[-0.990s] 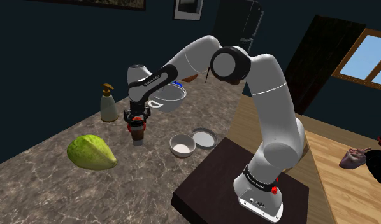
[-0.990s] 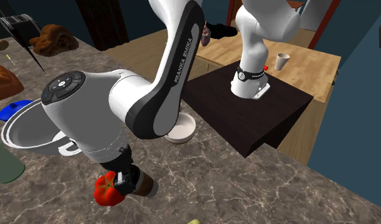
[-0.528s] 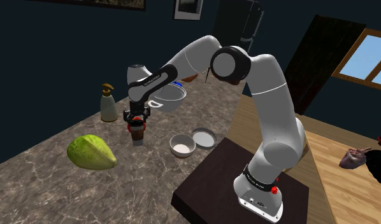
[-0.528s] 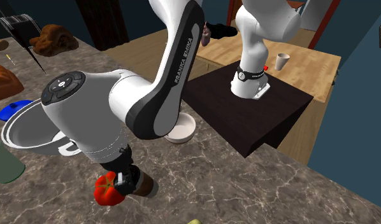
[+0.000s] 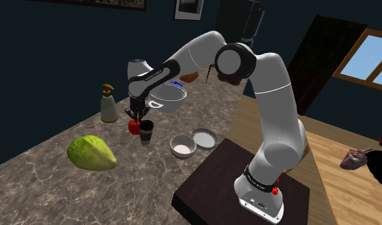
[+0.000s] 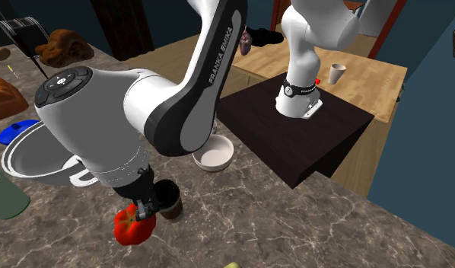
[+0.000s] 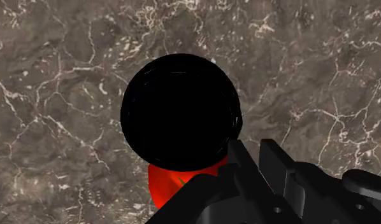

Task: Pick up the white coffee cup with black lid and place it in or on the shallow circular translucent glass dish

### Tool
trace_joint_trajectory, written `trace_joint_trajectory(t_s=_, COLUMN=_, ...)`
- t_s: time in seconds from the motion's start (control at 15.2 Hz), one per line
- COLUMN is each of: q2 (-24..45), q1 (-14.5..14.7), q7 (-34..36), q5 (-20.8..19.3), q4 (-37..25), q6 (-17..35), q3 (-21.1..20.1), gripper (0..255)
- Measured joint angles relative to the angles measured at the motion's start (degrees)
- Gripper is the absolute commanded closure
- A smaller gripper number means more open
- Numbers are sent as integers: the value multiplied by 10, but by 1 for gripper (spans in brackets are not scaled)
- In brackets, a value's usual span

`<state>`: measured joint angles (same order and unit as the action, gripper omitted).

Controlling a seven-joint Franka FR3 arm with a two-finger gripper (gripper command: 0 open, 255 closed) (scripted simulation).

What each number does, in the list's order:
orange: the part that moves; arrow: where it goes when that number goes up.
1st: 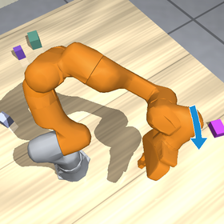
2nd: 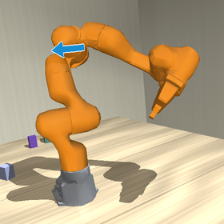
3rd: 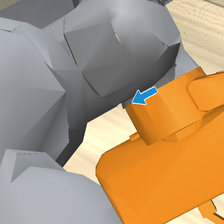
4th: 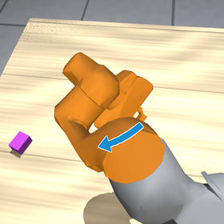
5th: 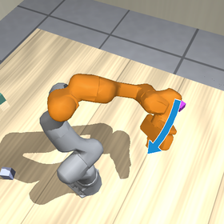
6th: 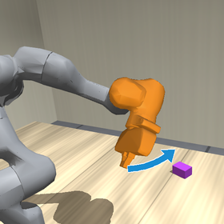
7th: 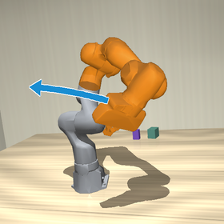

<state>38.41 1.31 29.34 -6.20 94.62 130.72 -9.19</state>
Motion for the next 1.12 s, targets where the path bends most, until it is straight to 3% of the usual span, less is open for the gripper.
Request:
trace_joint_trajectory(t_s=0.2, q2=-14, q1=-1, q7=-1, q5=2, q4=0, q6=-16, q3=-2, gripper=255)
trace_joint_trajectory(t_s=0.26, q2=-14, q1=-1, q7=-1, q5=2, q4=0, q6=-16, q3=-2, gripper=0)
trace_joint_trajectory(t_s=0.33, q2=-14, q1=-1, q7=-1, q5=2, q4=0, q6=-16, q3=-2, gripper=0)
trace_joint_trajectory(t_s=0.4, q2=1, q1=18, q7=28, q5=-7, q4=-25, q6=-33, q3=18, gripper=0)
trace_joint_trajectory(t_s=0.53, q2=62, q1=75, q7=200, q5=-21, q4=-125, q6=-114, q3=81, gripper=0)
trace_joint_trajectory(t_s=0.66, q2=105, q1=105, q7=321, q5=-24, q4=-192, q6=-178, q3=118, gripper=0)
trace_joint_trajectory(t_s=1.12, q2=136, q1=110, q7=366, q5=-27, q4=-196, q6=-164, q3=133, gripper=0)
